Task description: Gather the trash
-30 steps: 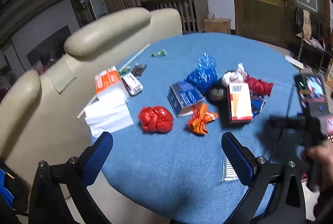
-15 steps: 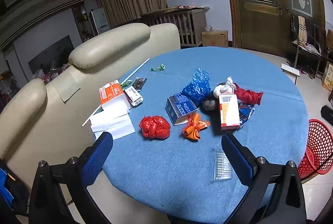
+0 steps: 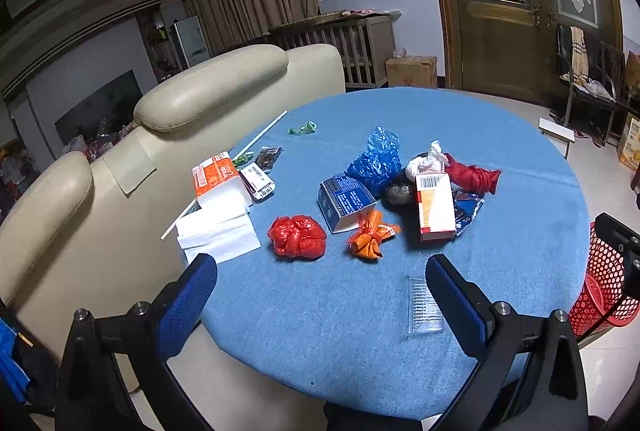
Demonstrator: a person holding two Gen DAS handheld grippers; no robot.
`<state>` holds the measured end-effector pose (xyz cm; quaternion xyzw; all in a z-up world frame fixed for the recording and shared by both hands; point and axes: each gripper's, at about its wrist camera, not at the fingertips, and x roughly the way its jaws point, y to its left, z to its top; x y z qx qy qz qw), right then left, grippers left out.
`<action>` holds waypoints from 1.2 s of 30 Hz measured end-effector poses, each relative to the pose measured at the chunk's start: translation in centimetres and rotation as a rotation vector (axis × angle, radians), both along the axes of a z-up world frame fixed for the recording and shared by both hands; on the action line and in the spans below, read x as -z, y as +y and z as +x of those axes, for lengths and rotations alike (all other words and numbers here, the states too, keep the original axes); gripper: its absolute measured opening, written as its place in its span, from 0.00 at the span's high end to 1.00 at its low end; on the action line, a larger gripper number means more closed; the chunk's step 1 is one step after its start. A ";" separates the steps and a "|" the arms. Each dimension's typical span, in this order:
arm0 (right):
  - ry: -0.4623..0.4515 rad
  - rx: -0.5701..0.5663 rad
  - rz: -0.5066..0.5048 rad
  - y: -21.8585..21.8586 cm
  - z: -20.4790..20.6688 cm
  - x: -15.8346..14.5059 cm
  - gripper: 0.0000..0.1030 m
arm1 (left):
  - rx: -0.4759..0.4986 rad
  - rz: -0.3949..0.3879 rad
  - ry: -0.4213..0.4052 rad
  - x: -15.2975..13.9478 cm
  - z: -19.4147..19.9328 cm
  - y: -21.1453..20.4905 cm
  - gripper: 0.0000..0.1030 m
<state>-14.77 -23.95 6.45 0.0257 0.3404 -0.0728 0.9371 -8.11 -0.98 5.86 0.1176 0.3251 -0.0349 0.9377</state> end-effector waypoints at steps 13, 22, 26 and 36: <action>0.049 0.044 -0.070 -0.1 0.9 0.4 0.00 | 0.021 0.017 0.046 1.6 0.9 -1.7 0.00; 0.059 0.054 -0.071 -0.8 1.4 0.4 0.00 | 0.049 0.010 0.072 2.4 1.5 -2.9 0.00; 0.058 0.055 -0.066 -1.0 1.7 0.5 0.00 | 0.073 -0.002 0.098 3.3 1.6 -3.2 0.00; 0.097 0.008 -0.003 -0.9 3.5 1.7 0.00 | 0.068 -0.077 0.208 6.6 3.0 -2.0 0.00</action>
